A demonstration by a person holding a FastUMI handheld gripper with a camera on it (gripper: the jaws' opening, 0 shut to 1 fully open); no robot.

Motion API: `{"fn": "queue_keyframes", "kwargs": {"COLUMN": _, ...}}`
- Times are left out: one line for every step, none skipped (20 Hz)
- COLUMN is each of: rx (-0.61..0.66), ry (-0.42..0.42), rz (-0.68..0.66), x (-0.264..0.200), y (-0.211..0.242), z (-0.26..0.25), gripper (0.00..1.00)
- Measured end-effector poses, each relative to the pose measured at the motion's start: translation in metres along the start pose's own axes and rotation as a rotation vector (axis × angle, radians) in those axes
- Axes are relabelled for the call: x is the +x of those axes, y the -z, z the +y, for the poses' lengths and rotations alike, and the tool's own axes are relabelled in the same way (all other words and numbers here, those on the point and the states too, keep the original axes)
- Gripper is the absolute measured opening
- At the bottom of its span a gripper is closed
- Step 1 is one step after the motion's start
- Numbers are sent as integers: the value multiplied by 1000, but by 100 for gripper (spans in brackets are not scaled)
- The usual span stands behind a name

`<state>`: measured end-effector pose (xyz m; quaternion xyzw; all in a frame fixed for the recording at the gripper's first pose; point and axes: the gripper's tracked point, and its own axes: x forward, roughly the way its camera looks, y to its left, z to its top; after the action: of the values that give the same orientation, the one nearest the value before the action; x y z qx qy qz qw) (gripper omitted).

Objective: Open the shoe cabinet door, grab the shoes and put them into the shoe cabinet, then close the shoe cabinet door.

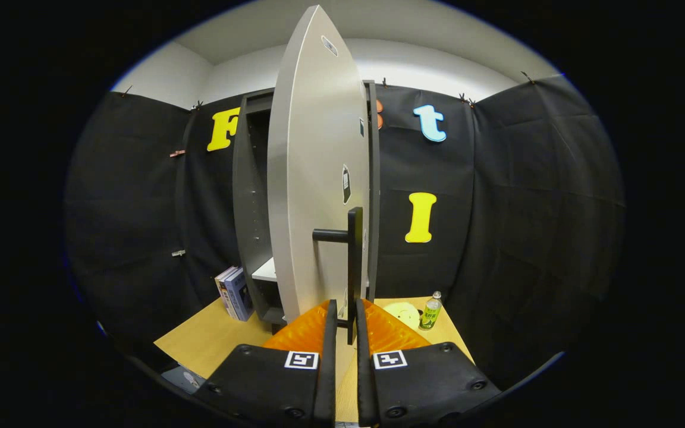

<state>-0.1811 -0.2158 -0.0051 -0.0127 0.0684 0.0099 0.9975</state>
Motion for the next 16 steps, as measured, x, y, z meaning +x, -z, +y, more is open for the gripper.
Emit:
{"fn": "queue_keyframes", "kwargs": {"rx": 8, "ry": -3, "rz": 2, "x": -2, "y": 2, "z": -2, "gripper": 19}}
{"fn": "queue_keyframes", "kwargs": {"rx": 11, "ry": -9, "rz": 3, "x": -6, "y": 3, "z": -5, "gripper": 19}}
{"fn": "queue_keyframes", "kwargs": {"rx": 10, "ry": -14, "rz": 4, "x": -8, "y": 4, "z": -7, "gripper": 19}}
{"fn": "queue_keyframes", "kwargs": {"rx": 6, "ry": -16, "rz": 5, "x": -10, "y": 7, "z": -7, "gripper": 19}}
{"fn": "queue_keyframes", "kwargs": {"rx": 1, "ry": -22, "rz": 0, "x": -14, "y": 6, "z": -7, "gripper": 19}}
{"fn": "queue_keyframes", "kwargs": {"rx": -8, "ry": -26, "rz": -14, "x": -16, "y": 2, "z": -6, "gripper": 19}}
{"fn": "queue_keyframes", "kwargs": {"rx": -19, "ry": -16, "rz": -32, "x": -19, "y": -2, "z": -7, "gripper": 19}}
{"fn": "queue_keyframes", "kwargs": {"rx": -32, "ry": 11, "rz": -43, "x": -20, "y": -4, "z": -13, "gripper": 18}}
{"fn": "queue_keyframes", "kwargs": {"rx": -31, "ry": 35, "rz": -41, "x": -19, "y": -2, "z": -19, "gripper": 13}}
{"fn": "queue_keyframes", "kwargs": {"rx": -14, "ry": 33, "rz": -39, "x": -24, "y": -2, "z": -20, "gripper": 9}}
{"fn": "queue_keyframes", "kwargs": {"rx": 3, "ry": 15, "rz": -43, "x": -29, "y": -4, "z": -16, "gripper": 8}}
{"fn": "queue_keyframes", "kwargs": {"rx": 5, "ry": 34, "rz": -46, "x": -34, "y": -4, "z": -20, "gripper": 14}}
{"fn": "queue_keyframes", "kwargs": {"rx": -3, "ry": 34, "rz": -51, "x": -38, "y": -5, "z": -17, "gripper": 16}}
{"fn": "queue_keyframes", "kwargs": {"rx": -11, "ry": 28, "rz": -56, "x": -39, "y": -4, "z": -12, "gripper": 16}}
{"fn": "queue_keyframes", "kwargs": {"rx": -20, "ry": 12, "rz": -55, "x": -38, "y": -1, "z": -3, "gripper": 14}}
{"fn": "queue_keyframes", "kwargs": {"rx": -26, "ry": 2, "rz": -52, "x": -38, "y": 0, "z": 1, "gripper": 13}}
